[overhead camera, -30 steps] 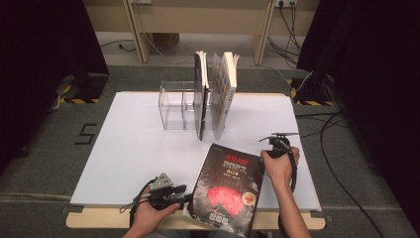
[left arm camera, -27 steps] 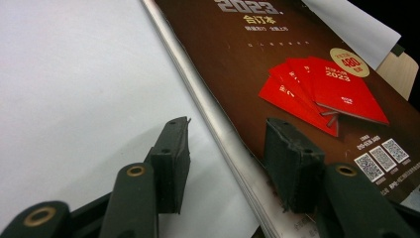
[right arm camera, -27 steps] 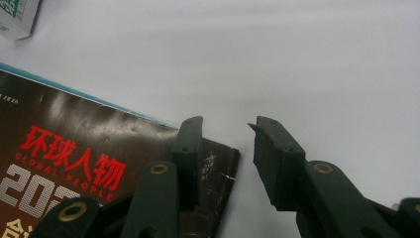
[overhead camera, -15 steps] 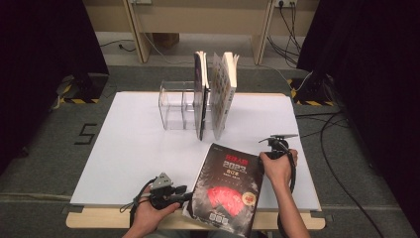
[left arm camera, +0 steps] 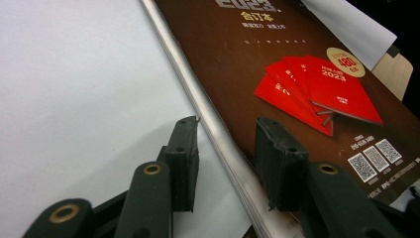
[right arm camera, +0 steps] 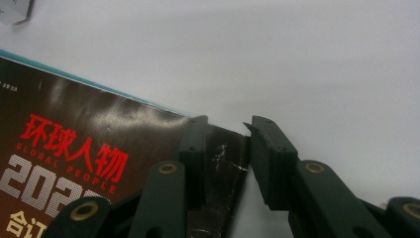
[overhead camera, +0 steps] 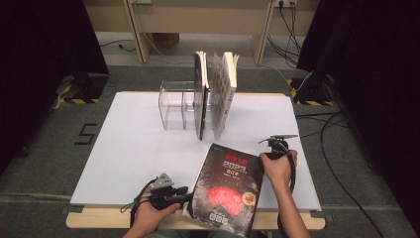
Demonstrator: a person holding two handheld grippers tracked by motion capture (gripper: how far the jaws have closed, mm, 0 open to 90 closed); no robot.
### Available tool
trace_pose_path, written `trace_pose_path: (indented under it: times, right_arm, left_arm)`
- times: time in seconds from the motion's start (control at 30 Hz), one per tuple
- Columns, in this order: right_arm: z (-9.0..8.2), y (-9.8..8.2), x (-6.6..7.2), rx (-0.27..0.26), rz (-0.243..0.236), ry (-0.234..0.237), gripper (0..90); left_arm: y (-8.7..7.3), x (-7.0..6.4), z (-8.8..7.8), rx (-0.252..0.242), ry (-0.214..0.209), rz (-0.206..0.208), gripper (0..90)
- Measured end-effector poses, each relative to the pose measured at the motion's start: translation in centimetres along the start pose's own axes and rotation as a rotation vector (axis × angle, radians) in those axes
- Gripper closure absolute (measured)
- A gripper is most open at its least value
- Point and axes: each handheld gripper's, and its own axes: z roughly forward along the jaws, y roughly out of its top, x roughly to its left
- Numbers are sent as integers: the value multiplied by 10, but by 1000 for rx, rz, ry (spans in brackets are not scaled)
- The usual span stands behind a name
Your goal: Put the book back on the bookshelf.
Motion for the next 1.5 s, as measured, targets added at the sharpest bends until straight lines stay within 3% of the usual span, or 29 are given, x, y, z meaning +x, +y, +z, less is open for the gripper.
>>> trace_pose_path:
  times: [0.37, 0.77, 1.13, 1.23, 1.5]
  right_arm:
    - [-2, -1, -1, 5, -4, -9, 834]
    - [-2, -1, 2, 4, -26, 2, 859]
    - [2, -2, 22, 13, -43, 23, 859]
    - [4, -2, 30, 10, -59, 1, 859]
    - [7, 0, 45, 25, -52, 1, 860]
  left_arm:
    - [0, -4, 1, 22, 2, 20, 719]
    - [0, -7, -3, 51, 16, 27, 767]
    - [-2, -10, -13, 90, 40, 2, 759]
    - [-2, -8, -14, 86, 40, -10, 756]
    - [-2, -6, -17, 92, 61, -17, 758]
